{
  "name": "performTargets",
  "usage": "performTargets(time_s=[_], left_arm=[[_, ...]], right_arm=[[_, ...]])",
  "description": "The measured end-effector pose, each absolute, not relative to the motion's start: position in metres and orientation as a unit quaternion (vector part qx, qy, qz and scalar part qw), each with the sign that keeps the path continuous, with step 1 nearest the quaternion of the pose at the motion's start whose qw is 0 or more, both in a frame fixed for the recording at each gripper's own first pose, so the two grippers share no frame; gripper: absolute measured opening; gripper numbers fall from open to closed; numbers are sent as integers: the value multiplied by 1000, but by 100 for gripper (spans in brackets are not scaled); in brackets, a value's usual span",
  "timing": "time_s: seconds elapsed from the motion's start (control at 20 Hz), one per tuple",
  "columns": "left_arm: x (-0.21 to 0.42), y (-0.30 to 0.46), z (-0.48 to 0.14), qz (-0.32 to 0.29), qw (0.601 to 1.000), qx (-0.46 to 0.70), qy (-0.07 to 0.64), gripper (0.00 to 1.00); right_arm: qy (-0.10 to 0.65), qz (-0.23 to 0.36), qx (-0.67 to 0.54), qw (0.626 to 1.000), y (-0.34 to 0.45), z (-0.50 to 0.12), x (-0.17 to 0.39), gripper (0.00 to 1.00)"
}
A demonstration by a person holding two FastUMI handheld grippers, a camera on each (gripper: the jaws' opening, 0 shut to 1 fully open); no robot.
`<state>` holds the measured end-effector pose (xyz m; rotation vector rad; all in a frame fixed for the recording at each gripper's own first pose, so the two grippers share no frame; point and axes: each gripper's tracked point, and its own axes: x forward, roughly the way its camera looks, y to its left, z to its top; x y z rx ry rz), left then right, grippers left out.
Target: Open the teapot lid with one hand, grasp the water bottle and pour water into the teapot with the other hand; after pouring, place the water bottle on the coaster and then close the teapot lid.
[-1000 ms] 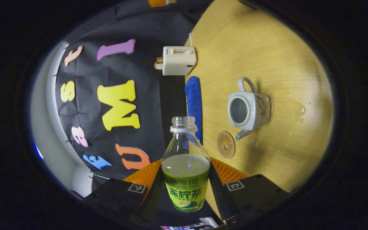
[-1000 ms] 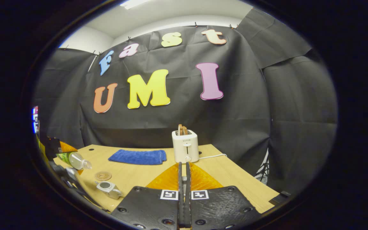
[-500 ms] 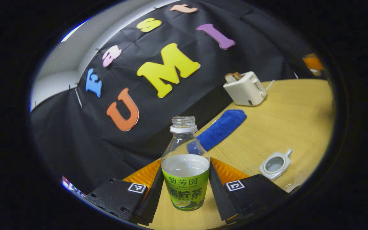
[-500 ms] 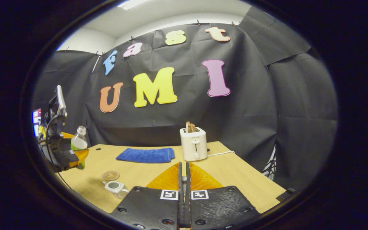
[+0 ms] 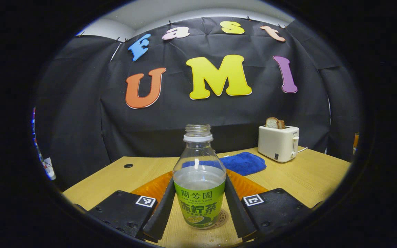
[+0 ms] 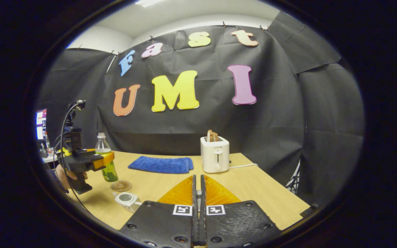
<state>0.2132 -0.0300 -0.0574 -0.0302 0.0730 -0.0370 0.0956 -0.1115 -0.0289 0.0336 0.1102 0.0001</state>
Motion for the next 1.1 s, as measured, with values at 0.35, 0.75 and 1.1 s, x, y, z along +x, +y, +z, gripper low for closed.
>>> performTargets(time_s=[0.35, 0.75, 1.1], left_arm=[[236, -35, -77, -20, 999, -28, 43, 78], [226, -36, -64, -32, 998, -46, 27, 90], [188, -23, -21, -31, 998, -50, -7, 93]], right_arm=[[68, -17, 15, 997, -122, -41, 104, 0], [71, -17, 7, 997, -119, -44, 104, 0], [57, -8, -11, 998, -101, -33, 97, 0]])
